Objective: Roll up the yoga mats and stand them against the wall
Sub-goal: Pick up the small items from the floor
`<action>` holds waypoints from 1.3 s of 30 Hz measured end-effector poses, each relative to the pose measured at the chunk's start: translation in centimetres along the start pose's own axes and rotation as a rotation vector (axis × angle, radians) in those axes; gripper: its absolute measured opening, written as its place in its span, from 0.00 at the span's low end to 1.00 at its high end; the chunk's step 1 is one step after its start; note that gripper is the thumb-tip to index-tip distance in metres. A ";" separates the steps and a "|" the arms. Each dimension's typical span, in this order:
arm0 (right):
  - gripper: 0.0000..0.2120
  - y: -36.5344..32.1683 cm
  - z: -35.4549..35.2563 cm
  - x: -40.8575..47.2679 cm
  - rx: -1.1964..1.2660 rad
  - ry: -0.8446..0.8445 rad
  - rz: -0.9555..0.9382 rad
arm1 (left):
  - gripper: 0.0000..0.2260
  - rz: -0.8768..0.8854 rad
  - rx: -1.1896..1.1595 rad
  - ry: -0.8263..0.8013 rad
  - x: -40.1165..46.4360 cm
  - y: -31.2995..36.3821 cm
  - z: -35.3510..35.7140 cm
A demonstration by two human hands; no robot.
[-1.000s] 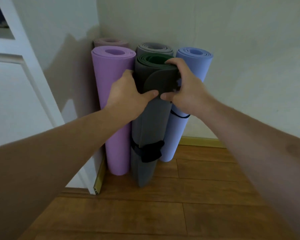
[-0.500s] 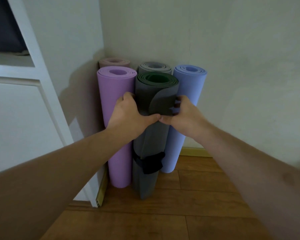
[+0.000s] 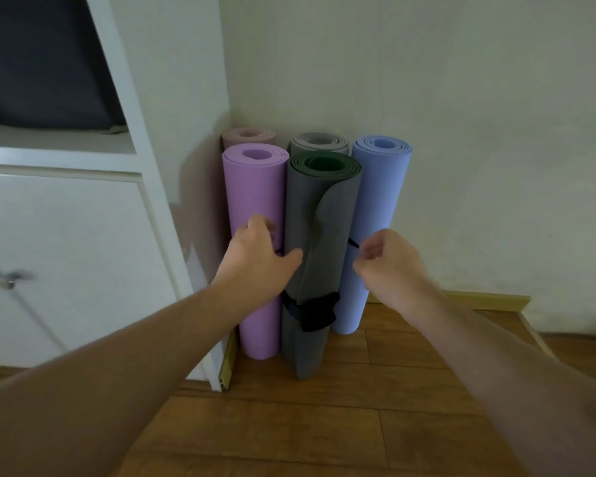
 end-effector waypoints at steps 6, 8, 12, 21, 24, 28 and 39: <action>0.12 -2.9 3.0 -9.8 0.022 -0.243 0.048 | 0.07 0.074 0.103 -0.203 -11.6 -2.7 -5.3; 0.12 -4.6 4.7 -14.7 0.006 -0.348 0.031 | 0.08 0.053 0.137 -0.256 -16.3 -4.1 -7.3; 0.09 -8.2 7.3 -24.5 0.003 -0.483 -0.019 | 0.08 -0.015 0.142 -0.301 -24.9 -5.3 -11.1; 0.07 -15.1 11.0 -43.5 -0.057 -0.606 -0.129 | 0.05 -0.068 0.107 -0.210 -38.1 -7.9 -18.7; 0.07 -17.0 12.5 -47.3 -0.076 -0.624 -0.133 | 0.03 -0.103 0.095 -0.175 -41.0 -10.0 -21.4; 0.06 -19.2 15.1 -50.9 -0.126 -0.636 -0.156 | 0.04 -0.203 0.087 -0.190 -44.8 -15.3 -22.8; 0.07 -23.6 30.9 -53.3 -0.243 -0.777 -0.238 | 0.05 -0.447 0.024 -0.123 -45.2 -27.7 -28.8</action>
Point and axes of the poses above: each hand's wrist, its own x-axis towards the middle knuckle, its own z-axis out of the palm, y = z × x, the point moved 10 cm from there along x, towards the middle knuckle, and after that the axes turned 13 degrees about x, right-handed, at the moved point
